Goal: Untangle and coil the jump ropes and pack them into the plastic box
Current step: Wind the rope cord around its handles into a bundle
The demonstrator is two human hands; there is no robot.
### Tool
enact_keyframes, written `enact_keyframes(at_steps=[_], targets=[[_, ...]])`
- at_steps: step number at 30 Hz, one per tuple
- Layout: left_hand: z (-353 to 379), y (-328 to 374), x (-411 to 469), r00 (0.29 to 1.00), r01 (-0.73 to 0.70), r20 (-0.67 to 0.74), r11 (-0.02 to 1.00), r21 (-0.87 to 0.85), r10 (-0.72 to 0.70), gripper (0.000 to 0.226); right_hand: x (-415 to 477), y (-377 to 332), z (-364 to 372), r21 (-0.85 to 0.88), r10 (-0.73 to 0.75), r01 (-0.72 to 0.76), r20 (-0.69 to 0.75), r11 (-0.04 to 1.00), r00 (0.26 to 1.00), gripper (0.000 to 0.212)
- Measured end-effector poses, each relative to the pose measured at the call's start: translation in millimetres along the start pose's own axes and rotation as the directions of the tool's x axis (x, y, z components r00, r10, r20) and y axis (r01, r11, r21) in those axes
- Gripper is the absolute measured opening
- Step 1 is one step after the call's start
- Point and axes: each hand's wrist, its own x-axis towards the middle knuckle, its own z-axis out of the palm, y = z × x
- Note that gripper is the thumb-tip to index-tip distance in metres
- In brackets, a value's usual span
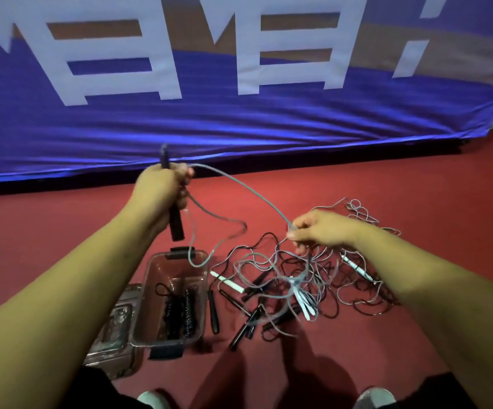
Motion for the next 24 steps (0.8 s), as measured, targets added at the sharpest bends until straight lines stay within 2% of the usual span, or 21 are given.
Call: enact_keyframes(at_steps=[1,2,4,5,7,9,11,13,14,15,17,20,22,24], targets=[[-7.0,0.8,4.1,0.998,0.013,-0.054,1.0,-0.006,-0.013,0.028,-0.5,7.4,0.5,-0.04,0.034,-0.033,0.026,0.999,0.999,0.023],[-14.5,0.1,7.4,0.996,0.001,-0.093,0.997,0.081,0.006,0.026,-1.7,12.6,1.5,-0.061,0.057,-0.054,0.038,0.997,0.998,0.023],[-24.7,-3.7,12.2,0.988,-0.042,-0.119,0.915,0.401,0.097,0.019,-3.0,11.9,2.8,-0.045,0.036,-0.036,-0.005,0.998,0.999,0.024],[-25.3,-5.3,13.3,0.986,-0.067,-0.101,0.867,0.493,0.133,0.016,-3.3,5.0,3.3,-0.047,-0.007,0.005,-0.047,0.999,0.999,0.024],[-14.5,-5.6,6.3,0.989,-0.126,-0.004,0.873,0.471,0.145,0.02,-4.3,-18.6,6.2,-0.077,-0.117,0.11,-0.097,0.991,0.988,0.024],[5.4,-1.8,-9.1,0.984,-0.145,0.144,0.943,0.299,0.106,0.023,-7.1,-47.2,12.6,-0.11,-0.244,0.234,-0.088,0.966,0.966,0.022],[23.1,2.3,-26.3,0.94,-0.114,0.34,0.974,0.194,0.042,0.018,-11.5,-70.5,17.0,-0.061,-0.327,0.322,-0.098,0.945,0.94,0.021],[31.3,0.6,-37.8,0.861,-0.123,0.508,0.955,0.27,-0.033,0.022,-14.3,-85.0,14.9,0.052,-0.37,0.382,-0.156,0.923,0.916,0.021],[32.5,-1.1,-40.5,0.84,-0.162,0.54,0.925,0.344,-0.054,0.023,-14.4,-88.0,12.6,0.086,-0.371,0.39,-0.177,0.917,0.912,0.021],[33.2,-2.4,-40.8,0.845,-0.189,0.532,0.9,0.393,-0.055,0.024,-13.8,-88.1,11.0,0.091,-0.359,0.38,-0.187,0.921,0.914,0.022],[33.3,-2.4,-35.8,0.897,-0.189,0.443,0.905,0.38,0.002,0.026,-10.1,-78.5,11.0,0.073,-0.267,0.282,-0.163,0.957,0.95,0.026],[24.5,4.1,-17.6,0.978,-0.126,0.189,0.977,0.174,0.093,0.03,-7.0,-44.5,11.9,-0.025,-0.023,0.023,-0.005,0.999,1.0,0.032],[5.5,8.2,-3.0,0.996,-0.07,0.048,0.997,0.017,0.07,0.03,-11.1,-17.9,7.9,-0.121,0.096,-0.085,0.088,0.989,0.992,0.033],[-16.2,4.0,7.2,1.0,-0.025,0.003,0.998,0.059,0.025,0.028,-15.8,-0.7,1.5,-0.118,0.112,-0.106,0.049,0.987,0.993,0.031]])
